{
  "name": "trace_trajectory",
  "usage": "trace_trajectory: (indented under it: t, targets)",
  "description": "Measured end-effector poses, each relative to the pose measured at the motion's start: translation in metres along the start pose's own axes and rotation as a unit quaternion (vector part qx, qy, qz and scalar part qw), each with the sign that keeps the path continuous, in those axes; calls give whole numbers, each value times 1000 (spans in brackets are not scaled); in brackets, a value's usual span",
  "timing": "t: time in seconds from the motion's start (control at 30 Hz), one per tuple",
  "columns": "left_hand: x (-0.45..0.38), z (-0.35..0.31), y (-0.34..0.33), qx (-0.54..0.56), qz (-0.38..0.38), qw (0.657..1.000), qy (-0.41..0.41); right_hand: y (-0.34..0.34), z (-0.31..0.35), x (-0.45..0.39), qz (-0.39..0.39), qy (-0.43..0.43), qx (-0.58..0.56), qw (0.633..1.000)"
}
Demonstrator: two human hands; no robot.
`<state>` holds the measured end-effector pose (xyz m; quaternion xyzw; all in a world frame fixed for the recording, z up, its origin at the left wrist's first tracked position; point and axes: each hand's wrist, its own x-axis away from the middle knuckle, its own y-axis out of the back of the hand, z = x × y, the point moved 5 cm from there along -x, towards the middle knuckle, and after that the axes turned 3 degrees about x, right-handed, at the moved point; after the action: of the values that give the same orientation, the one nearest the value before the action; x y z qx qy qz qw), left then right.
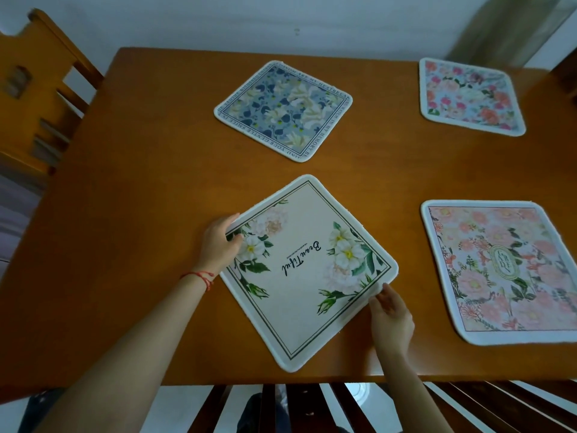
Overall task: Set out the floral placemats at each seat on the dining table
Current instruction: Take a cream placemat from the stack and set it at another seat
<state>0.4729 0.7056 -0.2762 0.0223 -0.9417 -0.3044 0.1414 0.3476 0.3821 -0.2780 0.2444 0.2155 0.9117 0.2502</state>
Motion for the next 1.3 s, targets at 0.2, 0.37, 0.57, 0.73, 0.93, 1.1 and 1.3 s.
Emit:
trace_trajectory:
  t: [0.2,0.37,0.57,0.73,0.93,1.1,1.3]
  targets:
    - [32,12,0,8,0,1000,17,3,17,-26,11,29,11,999]
    - [67,25,-3,-2,-1,998,56,5,31,-52,29,49,27,998]
    - [105,27,-14,41,-25,994,102,-2,50,-77,65,87,45,993]
    - [134,27,-27,70,-40,990,118,-19,67,-96,101,103,56,988]
    - [153,35,-41,135,-46,977,156,-43,89,-113,142,128,78,978]
    - [155,33,-42,143,-56,974,166,-52,93,-119,160,125,74,976]
    - [115,8,-28,131,-65,980,133,-23,77,-92,123,95,42,987]
